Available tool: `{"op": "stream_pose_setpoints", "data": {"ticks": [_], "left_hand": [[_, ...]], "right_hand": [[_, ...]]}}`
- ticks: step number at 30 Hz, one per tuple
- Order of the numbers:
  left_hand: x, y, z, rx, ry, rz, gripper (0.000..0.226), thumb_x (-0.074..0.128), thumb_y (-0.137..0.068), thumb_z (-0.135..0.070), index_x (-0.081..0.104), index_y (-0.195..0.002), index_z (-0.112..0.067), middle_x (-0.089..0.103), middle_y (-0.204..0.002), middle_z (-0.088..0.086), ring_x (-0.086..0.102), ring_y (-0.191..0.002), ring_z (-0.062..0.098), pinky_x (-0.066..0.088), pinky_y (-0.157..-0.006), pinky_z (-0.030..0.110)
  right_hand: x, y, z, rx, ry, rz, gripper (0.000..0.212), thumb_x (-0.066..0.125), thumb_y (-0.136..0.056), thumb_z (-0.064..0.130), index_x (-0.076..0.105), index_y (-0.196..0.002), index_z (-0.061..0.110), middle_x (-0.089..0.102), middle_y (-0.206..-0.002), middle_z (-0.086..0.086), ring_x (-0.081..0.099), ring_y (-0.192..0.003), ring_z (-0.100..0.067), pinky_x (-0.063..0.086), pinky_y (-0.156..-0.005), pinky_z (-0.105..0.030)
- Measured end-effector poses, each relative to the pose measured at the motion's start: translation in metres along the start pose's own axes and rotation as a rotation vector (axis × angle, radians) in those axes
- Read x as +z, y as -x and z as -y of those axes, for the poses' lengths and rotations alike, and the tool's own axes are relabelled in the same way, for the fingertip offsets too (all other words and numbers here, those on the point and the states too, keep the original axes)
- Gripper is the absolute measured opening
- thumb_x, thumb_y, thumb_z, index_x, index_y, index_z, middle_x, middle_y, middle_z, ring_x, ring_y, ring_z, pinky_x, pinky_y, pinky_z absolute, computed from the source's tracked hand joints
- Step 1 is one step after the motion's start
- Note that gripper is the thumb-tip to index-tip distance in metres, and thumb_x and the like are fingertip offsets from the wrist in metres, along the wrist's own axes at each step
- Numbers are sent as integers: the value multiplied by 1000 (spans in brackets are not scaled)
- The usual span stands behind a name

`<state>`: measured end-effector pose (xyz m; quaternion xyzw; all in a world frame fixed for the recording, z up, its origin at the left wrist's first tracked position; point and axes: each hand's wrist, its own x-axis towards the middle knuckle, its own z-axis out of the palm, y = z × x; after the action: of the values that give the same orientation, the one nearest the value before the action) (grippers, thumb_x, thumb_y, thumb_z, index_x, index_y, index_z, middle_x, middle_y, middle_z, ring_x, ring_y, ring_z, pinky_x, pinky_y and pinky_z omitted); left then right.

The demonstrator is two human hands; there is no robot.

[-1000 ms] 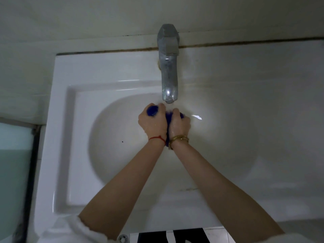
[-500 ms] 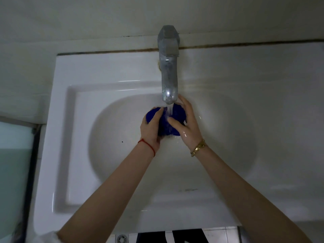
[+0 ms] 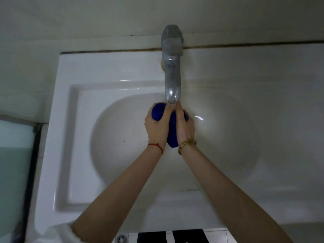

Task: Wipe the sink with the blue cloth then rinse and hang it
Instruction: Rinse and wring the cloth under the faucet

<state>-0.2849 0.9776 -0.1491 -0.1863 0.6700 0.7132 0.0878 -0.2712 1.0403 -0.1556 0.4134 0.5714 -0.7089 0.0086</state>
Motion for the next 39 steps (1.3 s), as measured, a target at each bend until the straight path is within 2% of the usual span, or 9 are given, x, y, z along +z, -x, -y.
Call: {"op": "stream_pose_setpoints", "data": {"ticks": [4, 12, 15, 17, 21, 25, 28, 32, 39], "left_hand": [[3, -8, 5, 9, 4, -67, 14, 69, -91, -17, 61, -80, -11, 65, -77, 3, 61, -75, 14, 56, -77, 36], [3, -25, 6, -121, -25, -202, 37, 61, -93, -16, 46, -59, -15, 50, -58, -2, 47, -58, 10, 44, -57, 24], [3, -27, 2, -283, -23, -177, 35, 62, -92, -24, 50, -62, -14, 53, -62, -1, 50, -61, 12, 45, -56, 23], [3, -29, -3, -429, 36, -166, 35, 62, -91, -45, 58, -75, -14, 62, -79, 4, 59, -75, 17, 52, -71, 29], [-3, -32, -6, -537, 192, -100, 42, 60, -86, -57, 62, -86, -15, 66, -93, 7, 64, -91, 24, 54, -94, 44], [-3, -21, -1, -401, 324, -24, 14, 66, -89, -24, 61, -81, -14, 64, -79, 4, 62, -79, 20, 55, -74, 34], [-3, -13, 4, -218, 215, 69, 15, 60, -91, -4, 64, -102, -14, 68, -99, 7, 66, -90, 18, 59, -79, 34], [0, -10, 8, -77, 5, 73, 22, 67, -91, -13, 65, -112, -17, 67, -115, 8, 66, -103, 20, 56, -94, 40], [3, -9, 6, 66, -36, -28, 22, 69, -91, -14, 53, -77, -10, 57, -73, 4, 53, -69, 12, 53, -69, 28]], "right_hand": [[12, -3, 0, -163, 111, -153, 36, 62, -86, 45, 57, -64, 17, 64, -64, 2, 61, -64, -14, 55, -66, -33], [15, -17, -5, -459, 231, -102, 43, 58, -88, 12, 44, -48, 22, 46, -45, 10, 43, -43, -2, 38, -48, -18], [8, -16, -7, -534, 301, -38, 38, 56, -91, 19, 46, -56, 27, 50, -51, 11, 47, -47, 0, 40, -51, -20], [-1, -16, -5, -532, 363, 62, 32, 52, -96, 30, 50, -65, 22, 54, -57, 9, 51, -51, -1, 42, -52, -24], [-20, -19, -3, -152, 271, 207, 44, 37, -92, 62, 53, -102, 21, 65, -96, 2, 64, -87, -14, 54, -75, -35], [-22, -19, -8, 125, 21, 188, 71, 65, -66, 74, 56, -118, 27, 65, -115, 0, 65, -102, -23, 55, -85, -51], [-20, -22, -3, 201, -152, 173, 73, 78, -62, 59, 58, -121, 22, 68, -114, -8, 66, -103, -28, 54, -86, -53], [-7, -18, -3, 108, -96, 104, 21, 63, -88, 39, 65, -97, 20, 70, -95, -5, 67, -91, -23, 56, -78, -37], [12, -10, -4, -168, 49, -107, 33, 62, -89, 39, 55, -61, 22, 59, -57, 10, 55, -54, -4, 43, -54, -22]]}}
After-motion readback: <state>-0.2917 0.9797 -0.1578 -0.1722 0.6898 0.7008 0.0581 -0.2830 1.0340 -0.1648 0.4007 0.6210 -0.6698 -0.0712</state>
